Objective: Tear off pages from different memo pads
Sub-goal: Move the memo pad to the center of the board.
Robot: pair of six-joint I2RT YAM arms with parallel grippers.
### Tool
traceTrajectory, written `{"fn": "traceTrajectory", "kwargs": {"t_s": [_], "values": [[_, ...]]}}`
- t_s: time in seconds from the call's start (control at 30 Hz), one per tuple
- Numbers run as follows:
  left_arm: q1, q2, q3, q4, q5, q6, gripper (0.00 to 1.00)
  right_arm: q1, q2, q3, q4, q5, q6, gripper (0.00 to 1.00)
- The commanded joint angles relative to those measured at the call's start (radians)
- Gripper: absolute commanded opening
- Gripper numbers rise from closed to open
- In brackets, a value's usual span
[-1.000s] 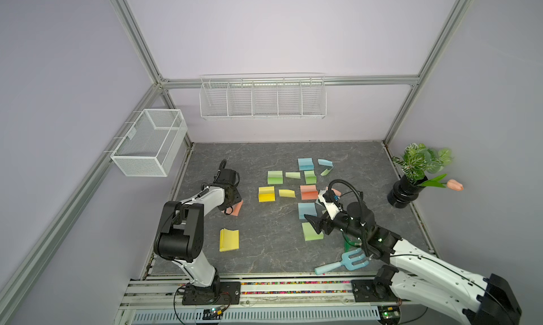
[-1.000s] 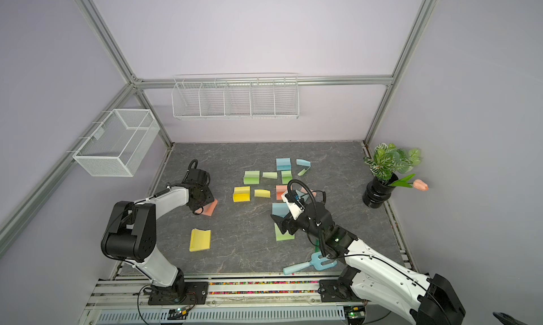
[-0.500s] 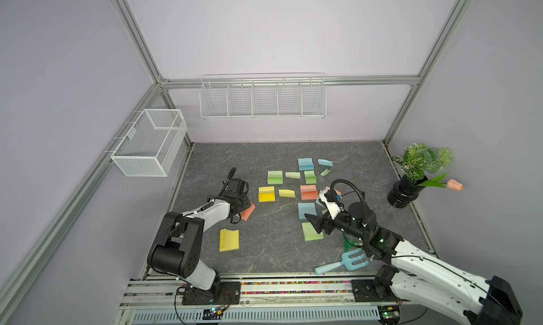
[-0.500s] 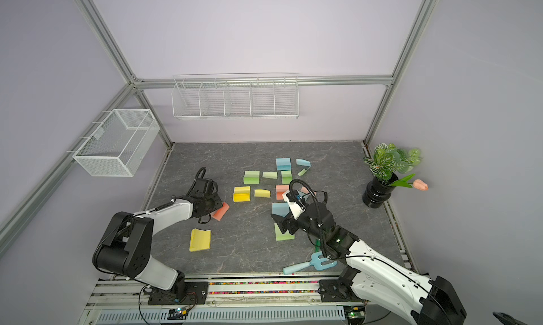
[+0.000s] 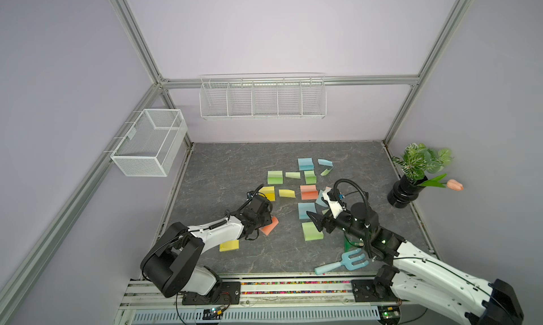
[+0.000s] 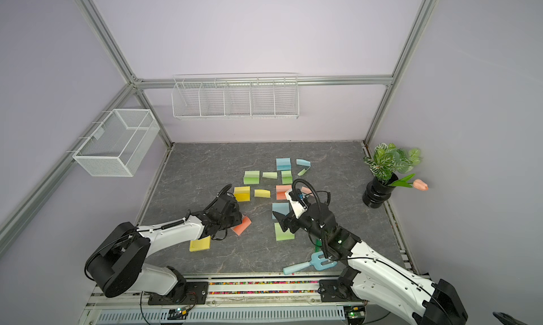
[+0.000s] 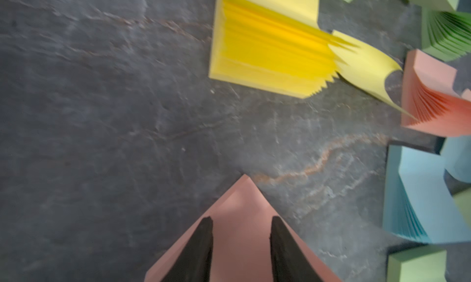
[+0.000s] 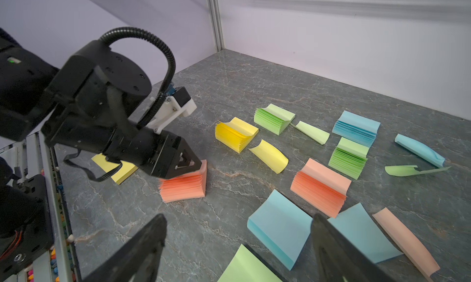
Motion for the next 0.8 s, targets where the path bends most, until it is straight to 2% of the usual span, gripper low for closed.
{"fn": "traceTrajectory", "kwargs": {"t_s": [0.0, 0.07, 0.2, 0.37, 0.43, 0.6, 0.77], "values": [[-0.081, 0.01, -0.047, -0.025, 0.042, -0.128, 0.4, 0.0, 0.001, 0.002, -0.021, 0.059, 0.028, 0.89], [-0.12, -0.001, -0.046, 0.004, 0.051, -0.15, 0.4, -0.001, 0.001, 0.007, -0.04, 0.101, 0.039, 0.89], [-0.138, -0.051, -0.044, 0.015, 0.072, -0.148, 0.42, -0.001, -0.01, 0.011, -0.082, 0.143, 0.053, 0.89], [-0.138, -0.187, -0.042, -0.092, 0.051, -0.071, 0.48, -0.001, -0.018, 0.0, -0.125, 0.142, 0.059, 0.89], [-0.138, -0.255, -0.063, -0.124, 0.052, -0.035, 0.48, -0.002, -0.012, 0.002, -0.143, 0.121, 0.066, 0.89], [-0.157, -0.429, -0.163, -0.12, 0.087, 0.058, 0.48, 0.002, 0.054, 0.028, -0.196, -0.018, 0.084, 0.9], [-0.167, -0.505, -0.267, -0.029, 0.141, 0.082, 0.48, 0.015, 0.228, 0.079, -0.259, -0.079, 0.065, 1.0]]}}
